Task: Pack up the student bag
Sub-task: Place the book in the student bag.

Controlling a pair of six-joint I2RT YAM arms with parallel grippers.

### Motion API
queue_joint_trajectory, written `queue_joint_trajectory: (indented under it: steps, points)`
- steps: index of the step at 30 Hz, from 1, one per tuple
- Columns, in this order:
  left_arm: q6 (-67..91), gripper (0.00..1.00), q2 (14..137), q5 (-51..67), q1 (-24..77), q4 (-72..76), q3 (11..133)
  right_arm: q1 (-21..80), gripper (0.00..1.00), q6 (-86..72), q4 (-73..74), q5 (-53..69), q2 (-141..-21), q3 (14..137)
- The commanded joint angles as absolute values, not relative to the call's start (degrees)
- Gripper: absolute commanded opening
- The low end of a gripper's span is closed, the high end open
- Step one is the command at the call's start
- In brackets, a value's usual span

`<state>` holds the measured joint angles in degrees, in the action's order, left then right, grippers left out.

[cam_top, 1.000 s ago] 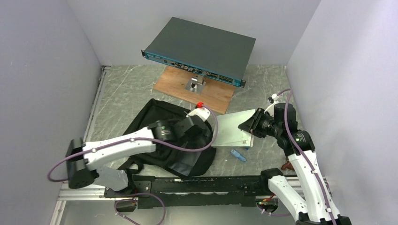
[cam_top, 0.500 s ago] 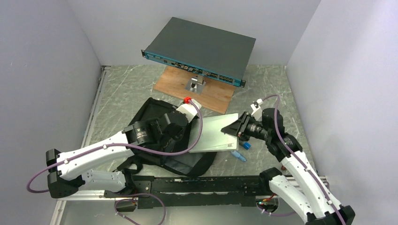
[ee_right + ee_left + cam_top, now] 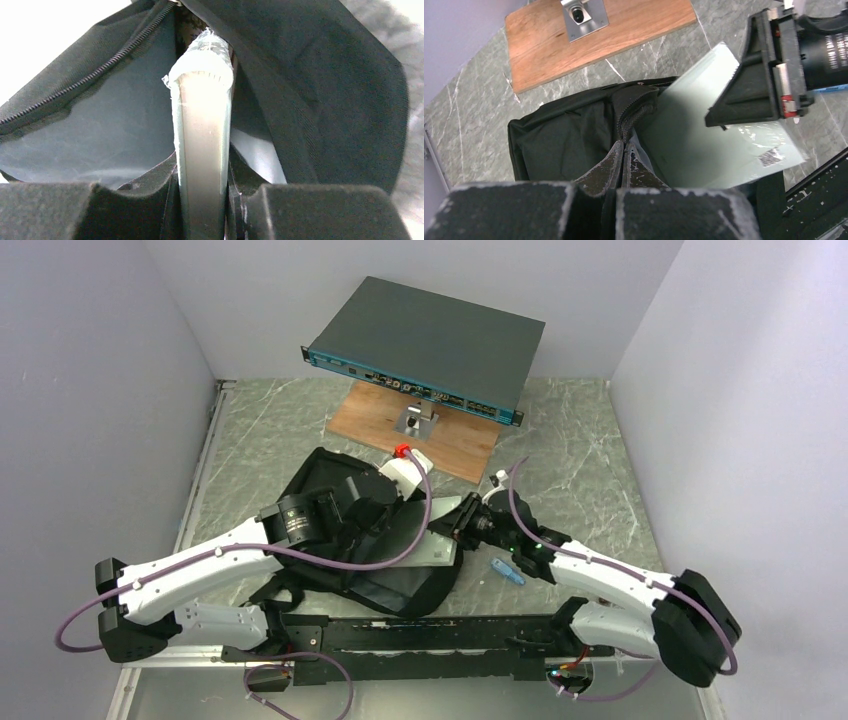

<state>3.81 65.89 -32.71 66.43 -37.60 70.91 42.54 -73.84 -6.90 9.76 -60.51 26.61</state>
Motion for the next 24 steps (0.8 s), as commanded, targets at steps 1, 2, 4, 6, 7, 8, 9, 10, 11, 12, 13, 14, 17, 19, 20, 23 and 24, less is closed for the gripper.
queue_joint_trajectory:
  steps: [1, 2, 4, 6, 7, 8, 9, 10, 11, 12, 13, 14, 17, 19, 20, 23, 24]
  points:
    - [3.96, 0.0, 64.15, -30.59, 66.45, -33.89, 72.86, 45.08, 0.0, -78.49, -31.23, 5.02, -61.49, 29.88]
    - [4.09, 0.0, 64.08, -30.21, 66.45, -34.15, 73.06, 45.35, 0.0, -78.41, -30.94, 4.9, -61.67, 30.45]
    - [3.94, 0.0, 64.17, -29.9, 66.45, -33.94, 73.0, 46.23, 0.0, -77.2, -28.57, 3.41, -61.12, 31.42]
    - [4.01, 0.0, 64.36, -29.97, 66.45, -33.44, 72.76, 46.96, 0.0, -76.32, -26.99, 2.23, -60.69, 31.8]
    - [4.22, 0.0, 64.53, -29.98, 66.45, -33.71, 72.93, 47.18, 0.0, -76.59, -27.05, 2.43, -60.69, 31.71]
    - [4.48, 0.0, 64.76, -29.7, 66.45, -34.29, 73.31, 47.34, 0.0, -77.08, -27.32, 2.94, -60.73, 31.46]
    - [4.56, 0.0, 64.85, -29.66, 66.45, -34.43, 73.36, 47.6, 0.0, -77.31, -27.53, 2.97, -60.67, 31.12]
    - [4.38, 0.0, 64.76, -29.81, 66.45, -34.08, 73.1, 48.17, 0.0, -76.92, -27.89, 2.38, -60.34, 30.74]
    - [4.17, 0.0, 64.67, -29.92, 66.45, -33.57, 72.67, 48.64, 0.0, -76.61, -28.1, 1.59, -60.04, 30.34]
    - [3.73, 0.0, 64.59, -30.08, 66.45, -33.32, 72.57, 48.83, 0.0, -76.68, -28.09, 1.19, -59.81, 30.06]
    - [3.62, 0.0, 64.64, -30.07, 66.45, -33.71, 73.01, 48.86, 0.0, -76.66, -28.88, 1.18, -59.82, 29.86]
    - [3.49, 0.0, 64.81, -30.13, 66.45, -34.29, 73.69, 48.87, 0.0, -76.64, -29.97, 1.43, -60.04, 29.85]
    - [2.92, 0.0, 64.54, -29.52, 66.45, -33.92, 73.83, 49.77, 0.0, -75.44, -34.53, 1.18, -63.26, 30.88]
    - [3.02, 0.0, 64.43, -29.72, 66.45, -34.25, 73.86, 50.32, 0.0, -75.23, -36.63, 0.65, -67.02, 32.21]
    - [3.19, 0.0, 64.42, -29.97, 66.45, -35.01, 74.11, 50.42, 0.0, -75.54, -38.93, 0.83, -69.17, 32.33]
    - [2.35, 0.0, 63.64, -30.61, 66.45, -34.67, 73.11, 50.97, 0.0, -77.37, -51.14, 0.91, -75.98, 31.89]
    - [1.88, 0.0, 63.49, -30.7, 66.45, -34.48, 72.89, 51.11, 0.0, -77.22, -53.37, 1.0, -78.25, 32.63]
